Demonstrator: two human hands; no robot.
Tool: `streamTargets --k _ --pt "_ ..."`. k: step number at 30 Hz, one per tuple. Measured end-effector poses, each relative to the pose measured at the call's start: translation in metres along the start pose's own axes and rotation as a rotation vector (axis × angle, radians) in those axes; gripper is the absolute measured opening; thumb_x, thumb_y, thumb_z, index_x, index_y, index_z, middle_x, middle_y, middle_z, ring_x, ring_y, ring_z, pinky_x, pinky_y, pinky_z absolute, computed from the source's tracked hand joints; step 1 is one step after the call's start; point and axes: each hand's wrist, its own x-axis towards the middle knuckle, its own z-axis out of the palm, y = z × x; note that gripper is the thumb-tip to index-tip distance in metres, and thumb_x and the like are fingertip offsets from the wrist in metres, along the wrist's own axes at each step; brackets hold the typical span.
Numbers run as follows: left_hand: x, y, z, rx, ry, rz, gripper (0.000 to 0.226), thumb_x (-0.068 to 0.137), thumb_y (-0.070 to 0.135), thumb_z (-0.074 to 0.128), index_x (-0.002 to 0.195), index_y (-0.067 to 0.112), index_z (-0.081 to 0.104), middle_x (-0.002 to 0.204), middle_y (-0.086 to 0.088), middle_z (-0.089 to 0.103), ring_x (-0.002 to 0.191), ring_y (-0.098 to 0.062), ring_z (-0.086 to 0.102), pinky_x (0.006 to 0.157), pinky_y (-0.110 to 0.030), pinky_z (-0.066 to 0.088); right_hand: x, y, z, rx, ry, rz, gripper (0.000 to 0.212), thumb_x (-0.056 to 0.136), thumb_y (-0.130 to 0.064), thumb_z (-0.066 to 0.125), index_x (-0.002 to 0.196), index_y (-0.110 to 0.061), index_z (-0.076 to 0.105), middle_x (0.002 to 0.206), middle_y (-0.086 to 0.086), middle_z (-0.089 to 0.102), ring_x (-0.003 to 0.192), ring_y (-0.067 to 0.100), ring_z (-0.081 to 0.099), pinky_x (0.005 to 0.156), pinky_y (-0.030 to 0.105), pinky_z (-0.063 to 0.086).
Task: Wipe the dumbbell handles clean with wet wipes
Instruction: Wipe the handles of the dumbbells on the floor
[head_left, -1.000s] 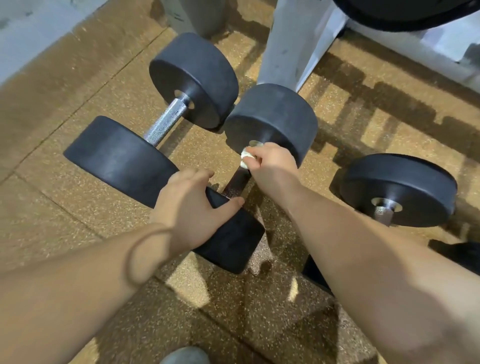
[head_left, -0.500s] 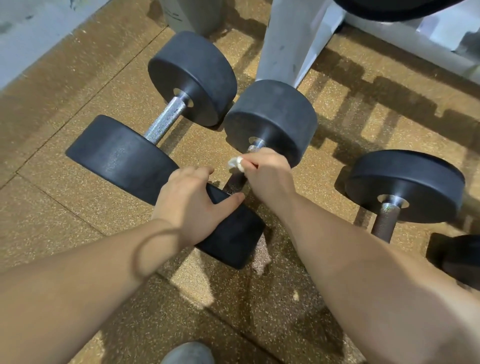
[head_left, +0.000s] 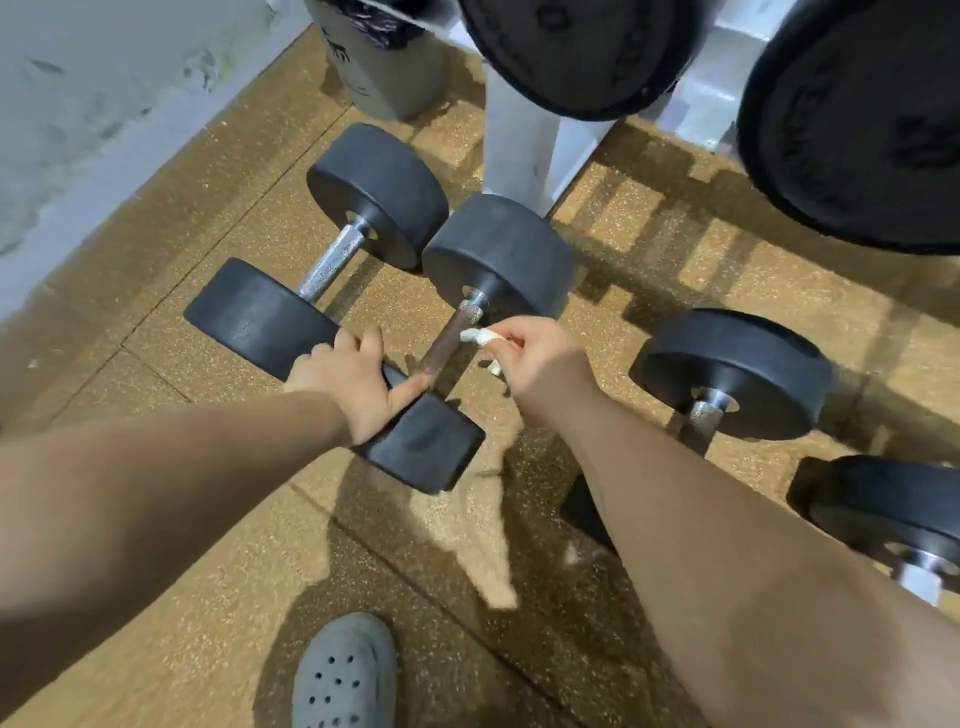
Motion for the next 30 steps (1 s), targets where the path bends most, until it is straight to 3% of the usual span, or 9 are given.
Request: streamTargets --k 4,6,9,13,17,20,25,30 --pt "-0.014 0.017 -0.006 -0.216 -0.17 -0.167 0.098 0.085 0.087 0.026 0.158 0.022 0.017 0.159 -0.016 0.027 0.137 -0.044 0.042 0.108 -0.051 0.04 -0.023 -0.013 -0.031 -0.009 -0.113 0.101 0.024 0.1 -0.029 0.052 0.113 -0.021 0.071 0.098 0.001 0.07 0.096 0.025 0.065 0.088 0.043 0.055" --pt "-0.014 0.02 -0.005 -0.215 -0.165 -0.16 0.098 0.086 0.086 0.027 0.158 0.02 0.017 0.158 -0.016 0.027 0.137 -0.043 0.041 0.108 -0.052 0.04 -0.029 -0.011 -0.037 -0.005 -0.092 0.122 0.021 0.099 -0.033 0.056 0.105 -0.019 0.071 0.094 -0.001 0.069 0.095 0.023 0.064 0.084 0.038 0.054" --pt "-0.008 0.009 -0.008 -0.041 -0.161 -0.071 0.106 0.081 0.092 0.021 0.152 0.013 0.027 0.146 -0.017 0.041 0.127 -0.04 0.051 0.096 -0.047 0.047 -0.024 -0.009 -0.027 0.003 -0.019 0.171 0.019 0.092 -0.042 0.066 0.085 -0.025 0.069 0.079 -0.009 0.062 0.082 0.015 0.062 0.064 0.025 0.044" --pt "0.01 -0.019 -0.007 0.231 0.0 0.235 0.106 0.08 0.092 0.013 0.135 0.009 0.048 0.131 -0.016 0.056 0.116 -0.036 0.058 0.091 -0.044 0.046 -0.018 -0.007 0.018 0.06 0.078 0.272 0.024 0.089 -0.046 0.067 0.077 -0.026 0.063 0.084 -0.01 0.057 0.076 0.009 0.056 0.062 0.024 0.041" --pt "0.048 -0.043 -0.006 -0.121 -0.099 0.526 0.103 0.083 0.086 0.006 0.134 0.01 0.054 0.136 -0.015 0.057 0.123 -0.033 0.054 0.104 -0.045 0.043 -0.016 -0.016 0.05 0.107 0.156 0.426 0.024 0.095 -0.044 0.06 0.082 -0.024 0.057 0.079 -0.004 0.06 0.075 0.014 0.058 0.062 0.029 0.041" --pt "0.079 -0.043 -0.004 -0.327 -0.141 0.545 0.078 0.096 0.072 0.024 0.136 0.013 0.057 0.143 -0.01 0.056 0.134 -0.031 0.048 0.11 -0.042 0.037 -0.002 -0.03 0.061 0.129 0.266 0.455 0.02 0.096 -0.041 0.058 0.087 -0.023 0.059 0.076 -0.005 0.065 0.073 0.012 0.061 0.065 0.033 0.048" --pt "0.106 -0.052 -0.008 -0.319 -0.13 0.687 0.044 0.1 0.054 0.038 0.106 0.02 0.066 0.114 -0.006 0.065 0.103 -0.026 0.057 0.094 -0.043 0.047 0.023 -0.053 0.075 0.054 0.334 0.482 0.015 0.091 -0.037 0.068 0.085 -0.024 0.062 0.08 -0.004 0.066 0.076 0.015 0.061 0.071 0.034 0.05" --pt "0.115 -0.069 -0.01 -0.509 -0.146 0.704 0.027 0.1 0.043 0.05 0.102 0.021 0.065 0.1 -0.003 0.067 0.097 -0.026 0.06 0.09 -0.043 0.05 0.001 -0.072 0.076 0.089 0.386 0.6 0.012 0.094 -0.035 0.066 0.087 -0.026 0.064 0.08 -0.003 0.066 0.071 0.012 0.059 0.067 0.033 0.05"
